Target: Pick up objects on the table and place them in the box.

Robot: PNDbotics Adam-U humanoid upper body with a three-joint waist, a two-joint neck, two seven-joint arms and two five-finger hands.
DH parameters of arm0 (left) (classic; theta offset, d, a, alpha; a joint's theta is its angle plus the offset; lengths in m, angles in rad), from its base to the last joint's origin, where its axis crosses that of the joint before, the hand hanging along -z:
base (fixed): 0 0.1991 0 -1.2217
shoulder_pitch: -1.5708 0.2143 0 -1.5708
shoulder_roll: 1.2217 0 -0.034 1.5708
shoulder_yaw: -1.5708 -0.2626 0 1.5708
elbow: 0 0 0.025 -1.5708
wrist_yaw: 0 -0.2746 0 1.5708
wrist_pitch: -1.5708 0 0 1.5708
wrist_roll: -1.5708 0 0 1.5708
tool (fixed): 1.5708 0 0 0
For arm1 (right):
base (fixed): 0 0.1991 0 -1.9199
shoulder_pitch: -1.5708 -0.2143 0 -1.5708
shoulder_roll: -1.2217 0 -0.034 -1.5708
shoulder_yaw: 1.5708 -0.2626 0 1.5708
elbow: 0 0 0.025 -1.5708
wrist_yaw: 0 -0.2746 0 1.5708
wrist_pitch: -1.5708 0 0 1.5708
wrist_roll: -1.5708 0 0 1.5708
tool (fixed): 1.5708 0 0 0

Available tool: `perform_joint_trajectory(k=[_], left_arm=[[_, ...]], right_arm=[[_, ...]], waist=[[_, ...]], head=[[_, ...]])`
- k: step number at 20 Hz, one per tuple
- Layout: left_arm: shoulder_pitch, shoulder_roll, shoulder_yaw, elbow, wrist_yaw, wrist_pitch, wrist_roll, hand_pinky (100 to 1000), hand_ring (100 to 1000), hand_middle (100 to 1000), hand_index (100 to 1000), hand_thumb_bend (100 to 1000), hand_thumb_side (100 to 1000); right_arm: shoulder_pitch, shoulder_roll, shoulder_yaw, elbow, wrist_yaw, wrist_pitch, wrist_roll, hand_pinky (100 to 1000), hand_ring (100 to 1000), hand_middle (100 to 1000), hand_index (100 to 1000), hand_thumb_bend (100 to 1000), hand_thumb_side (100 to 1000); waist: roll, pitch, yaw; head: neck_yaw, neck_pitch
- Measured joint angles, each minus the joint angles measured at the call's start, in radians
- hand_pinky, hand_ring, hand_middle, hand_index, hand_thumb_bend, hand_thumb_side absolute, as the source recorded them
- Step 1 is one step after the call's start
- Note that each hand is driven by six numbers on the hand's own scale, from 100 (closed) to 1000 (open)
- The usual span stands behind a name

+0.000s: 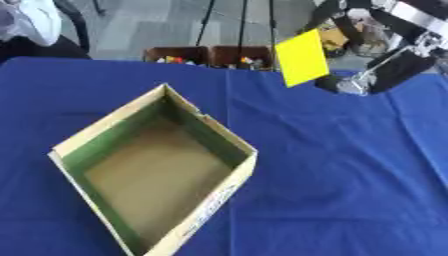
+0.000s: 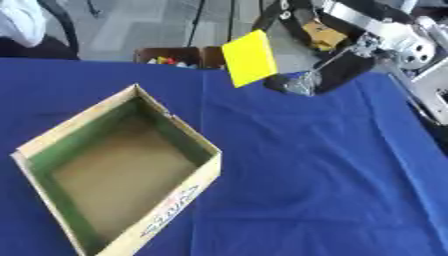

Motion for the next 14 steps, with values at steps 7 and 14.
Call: perform_joint_trajectory(k=[7,14], left_arm=[[-0.001,-0.003,-0.005,0.0,0.013,0.004,-0.004,695,733,876,956,100,924],[-0.014,-0.01,-0.006,0.0,0.023,0.007,-0.004,694,733,874,955,100,920]], right_arm=[[-0.057,0.033,0.035,0.03,-0.016,0.026,0.031,808,690,185,422,100,165],[-0.08,0.059,0.062,0.037,-0.014,0.028,0.038,808,689,183,419,100,168]], waist=[[-0.009,0.0,0.062],[-0.018,0.0,0.109]], head=[[-0.056,-0.001],[-0.096,-0.001]])
